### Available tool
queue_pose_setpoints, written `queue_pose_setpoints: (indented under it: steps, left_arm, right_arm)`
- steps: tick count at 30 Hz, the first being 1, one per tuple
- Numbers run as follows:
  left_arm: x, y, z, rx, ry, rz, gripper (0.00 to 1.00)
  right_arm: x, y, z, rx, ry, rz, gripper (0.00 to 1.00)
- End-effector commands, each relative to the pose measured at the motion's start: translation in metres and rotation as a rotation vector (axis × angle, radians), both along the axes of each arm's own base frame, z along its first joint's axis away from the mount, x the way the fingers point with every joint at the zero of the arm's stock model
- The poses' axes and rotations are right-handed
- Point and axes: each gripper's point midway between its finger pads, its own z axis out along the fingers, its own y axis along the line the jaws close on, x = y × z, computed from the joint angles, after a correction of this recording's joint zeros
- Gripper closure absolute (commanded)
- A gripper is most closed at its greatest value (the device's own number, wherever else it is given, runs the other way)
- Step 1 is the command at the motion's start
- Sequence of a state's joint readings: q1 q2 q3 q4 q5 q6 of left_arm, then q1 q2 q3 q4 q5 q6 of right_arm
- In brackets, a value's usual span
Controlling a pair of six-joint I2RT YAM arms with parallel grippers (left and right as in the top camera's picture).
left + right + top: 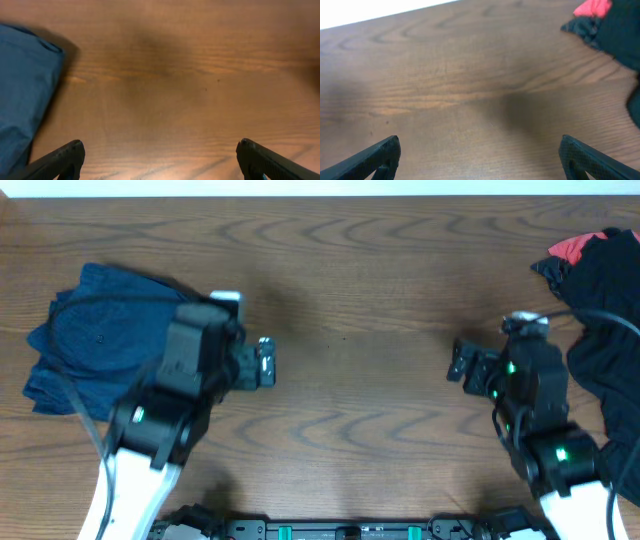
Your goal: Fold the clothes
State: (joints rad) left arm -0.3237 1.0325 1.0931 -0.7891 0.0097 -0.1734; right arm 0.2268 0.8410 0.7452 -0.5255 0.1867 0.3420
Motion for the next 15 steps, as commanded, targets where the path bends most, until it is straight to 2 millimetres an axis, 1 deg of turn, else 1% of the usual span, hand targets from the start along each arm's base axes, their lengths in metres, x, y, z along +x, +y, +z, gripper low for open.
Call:
queue_pose_setpoints:
  steps: [1, 5, 7, 11, 15]
  left_arm:
    - [-0.014, 0.009, -0.018, 0.038, -0.007, 0.001, 0.02]
    - [-0.032, 0.015, -0.039, 0.026, -0.012, 0.01, 0.02]
    - [-0.036, 0.017, -0.045, 0.017, -0.017, 0.018, 0.02]
    - [-0.033, 0.016, -0.051, 0.013, -0.033, 0.019, 0.02]
    - [-0.029, 0.014, -0.055, 0.016, -0.021, 0.018, 0.02]
  right_arm:
    - [-0.014, -0.009, -0.001, -0.02, -0.054, -0.056, 0.01]
    - [-0.027, -0.009, -0.008, -0.003, -0.117, -0.046, 0.01]
    - [-0.031, -0.012, -0.015, -0.006, -0.122, -0.053, 0.01]
    - [-0.035, -0.013, -0.033, -0.021, -0.083, -0.056, 0.01]
    - [-0.039, -0.007, -0.044, -0.008, -0.039, -0.018, 0.01]
